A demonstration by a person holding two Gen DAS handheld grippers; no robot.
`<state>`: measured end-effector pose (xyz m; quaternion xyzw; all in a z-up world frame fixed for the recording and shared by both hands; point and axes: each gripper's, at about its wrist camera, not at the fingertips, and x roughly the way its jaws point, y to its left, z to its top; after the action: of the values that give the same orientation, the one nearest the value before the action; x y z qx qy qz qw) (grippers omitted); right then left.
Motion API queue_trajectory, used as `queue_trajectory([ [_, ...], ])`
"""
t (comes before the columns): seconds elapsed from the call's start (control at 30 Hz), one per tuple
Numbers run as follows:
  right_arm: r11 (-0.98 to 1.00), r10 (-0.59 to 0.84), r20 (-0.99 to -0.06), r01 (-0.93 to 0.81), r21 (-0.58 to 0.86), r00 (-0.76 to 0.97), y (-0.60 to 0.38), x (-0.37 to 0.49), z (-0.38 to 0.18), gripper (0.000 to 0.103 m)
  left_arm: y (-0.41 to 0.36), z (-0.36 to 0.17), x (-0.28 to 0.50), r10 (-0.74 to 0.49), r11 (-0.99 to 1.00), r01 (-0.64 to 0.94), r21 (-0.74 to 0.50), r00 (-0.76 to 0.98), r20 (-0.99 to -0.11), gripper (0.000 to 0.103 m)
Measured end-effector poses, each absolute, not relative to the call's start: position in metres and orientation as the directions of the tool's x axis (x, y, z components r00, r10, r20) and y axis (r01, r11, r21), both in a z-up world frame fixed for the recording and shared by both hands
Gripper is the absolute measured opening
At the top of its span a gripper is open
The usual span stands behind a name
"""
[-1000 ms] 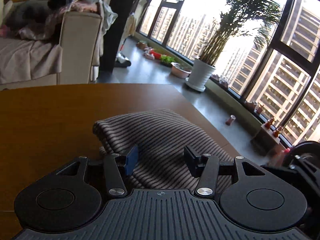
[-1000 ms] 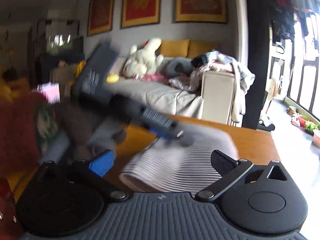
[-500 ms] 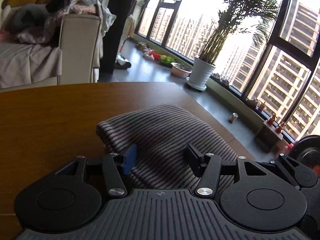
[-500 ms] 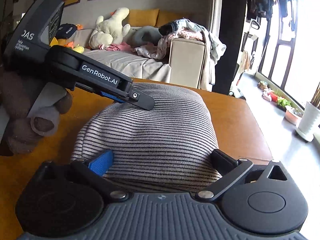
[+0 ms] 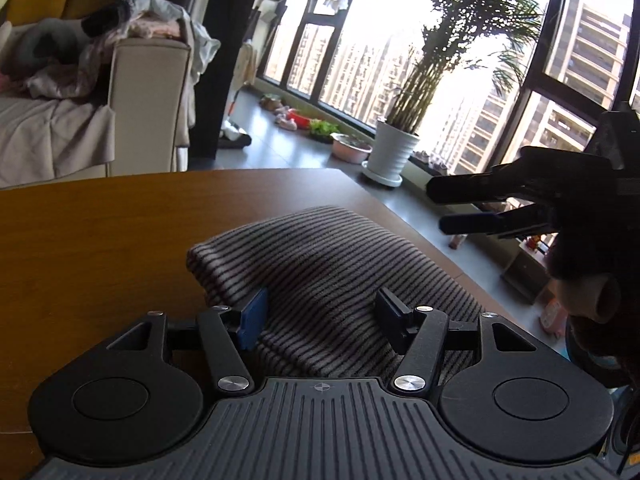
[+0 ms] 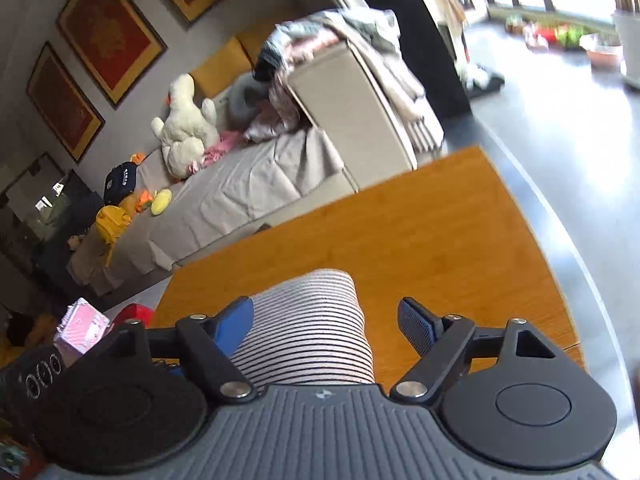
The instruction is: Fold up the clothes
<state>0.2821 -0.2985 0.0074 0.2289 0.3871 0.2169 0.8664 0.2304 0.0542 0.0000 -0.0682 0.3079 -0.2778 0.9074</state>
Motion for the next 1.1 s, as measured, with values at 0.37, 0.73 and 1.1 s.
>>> queue_trajectory([
  [0.37, 0.739, 0.666, -0.467, -0.433, 0.516, 0.582, -0.265, 0.255, 0.010, 0.066, 0.061, 0.001, 0.234, -0.569, 0.822, 0.457, -0.340, 0.630, -0.529, 0.074],
  [0.73, 0.859, 0.504, -0.558, -0.317, 0.402, 0.659, -0.272, 0.244, -0.007, 0.070, 0.046, 0.012, 0.221, -0.513, 0.857, 0.444, -0.263, 0.675, -0.530, 0.074],
  [1.1, 0.822, 0.557, -0.568, -0.308, 0.479, 0.605, -0.304, 0.177, -0.020, 0.093, 0.071, 0.010, 0.184, -0.576, 0.813, 0.353, -0.463, 0.608, -0.547, 0.090],
])
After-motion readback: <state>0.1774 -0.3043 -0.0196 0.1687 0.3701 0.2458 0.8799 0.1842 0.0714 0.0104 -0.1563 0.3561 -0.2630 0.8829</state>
